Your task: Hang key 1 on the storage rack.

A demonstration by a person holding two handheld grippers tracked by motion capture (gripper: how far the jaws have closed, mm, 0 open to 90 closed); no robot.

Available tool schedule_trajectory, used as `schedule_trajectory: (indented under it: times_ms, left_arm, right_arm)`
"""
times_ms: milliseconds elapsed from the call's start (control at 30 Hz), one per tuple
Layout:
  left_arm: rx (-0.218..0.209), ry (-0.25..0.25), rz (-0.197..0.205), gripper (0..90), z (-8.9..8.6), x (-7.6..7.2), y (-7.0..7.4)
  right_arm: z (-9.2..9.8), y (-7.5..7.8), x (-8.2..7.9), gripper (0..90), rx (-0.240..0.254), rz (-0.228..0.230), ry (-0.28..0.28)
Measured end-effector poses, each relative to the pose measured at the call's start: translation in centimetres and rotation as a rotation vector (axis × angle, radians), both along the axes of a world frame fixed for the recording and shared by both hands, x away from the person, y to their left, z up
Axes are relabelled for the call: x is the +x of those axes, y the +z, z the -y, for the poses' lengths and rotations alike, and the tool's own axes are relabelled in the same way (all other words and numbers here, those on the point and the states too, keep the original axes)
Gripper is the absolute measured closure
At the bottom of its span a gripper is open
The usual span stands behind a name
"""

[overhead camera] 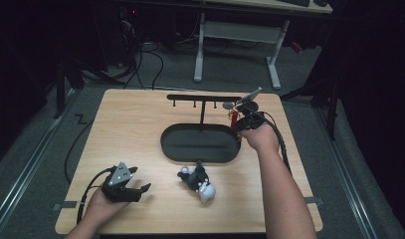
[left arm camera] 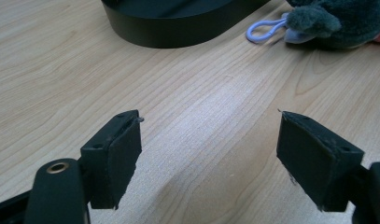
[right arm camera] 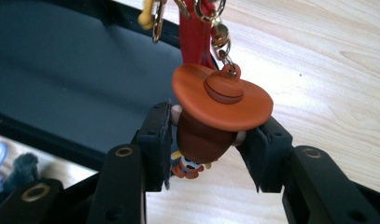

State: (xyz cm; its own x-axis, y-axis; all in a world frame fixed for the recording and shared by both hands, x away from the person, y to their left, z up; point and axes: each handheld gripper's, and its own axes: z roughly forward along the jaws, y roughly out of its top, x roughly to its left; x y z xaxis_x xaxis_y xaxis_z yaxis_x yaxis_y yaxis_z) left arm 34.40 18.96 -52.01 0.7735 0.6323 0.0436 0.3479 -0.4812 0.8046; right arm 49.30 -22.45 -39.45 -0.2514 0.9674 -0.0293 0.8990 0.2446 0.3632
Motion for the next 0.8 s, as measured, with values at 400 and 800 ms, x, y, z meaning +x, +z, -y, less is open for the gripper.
schedule_trajectory:
  times_ms: [400, 800]
  left_arm:
    - [-0.001, 0.002, 0.000, 22.3, -0.1, 0.1, 0.0]
    - [0.008, -0.012, 0.001, 22.3, 0.4, 0.0, -0.1]
  right_arm:
    - [-0.6, -1.7, 0.9, 37.5, -0.004, 0.027, -0.029]
    - [-0.3, -2.6, -1.5, 35.6, 0.022, 0.071, -0.016]
